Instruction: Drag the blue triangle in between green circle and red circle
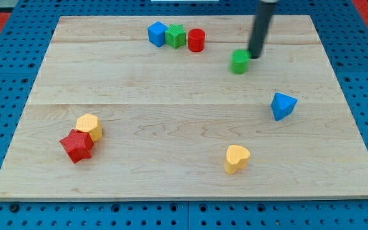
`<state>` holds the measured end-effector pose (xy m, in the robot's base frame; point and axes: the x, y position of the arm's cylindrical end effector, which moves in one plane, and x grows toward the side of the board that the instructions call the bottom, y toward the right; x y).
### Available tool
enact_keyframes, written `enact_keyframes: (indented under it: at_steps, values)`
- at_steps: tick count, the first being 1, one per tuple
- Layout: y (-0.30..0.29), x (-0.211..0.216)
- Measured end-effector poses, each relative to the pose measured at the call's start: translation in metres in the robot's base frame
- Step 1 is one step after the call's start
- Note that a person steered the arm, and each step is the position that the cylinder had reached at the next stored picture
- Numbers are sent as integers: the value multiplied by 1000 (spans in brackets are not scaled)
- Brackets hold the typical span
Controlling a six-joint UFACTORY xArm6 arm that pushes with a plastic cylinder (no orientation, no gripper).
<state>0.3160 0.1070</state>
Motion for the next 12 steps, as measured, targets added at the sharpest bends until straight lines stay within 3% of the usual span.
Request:
enact_keyframes:
  at_steps: [1, 2, 3, 4, 5, 6, 7, 8, 9, 10, 11, 12]
  values:
    - [23, 29]
    - [-43, 42]
    - [-97, 8]
    - [-63, 14]
    - [72, 28]
    - [143, 109]
    - [101, 158]
    - [10, 146]
    - [16, 98]
    - [29, 85]
    - [90, 84]
    - [67, 58]
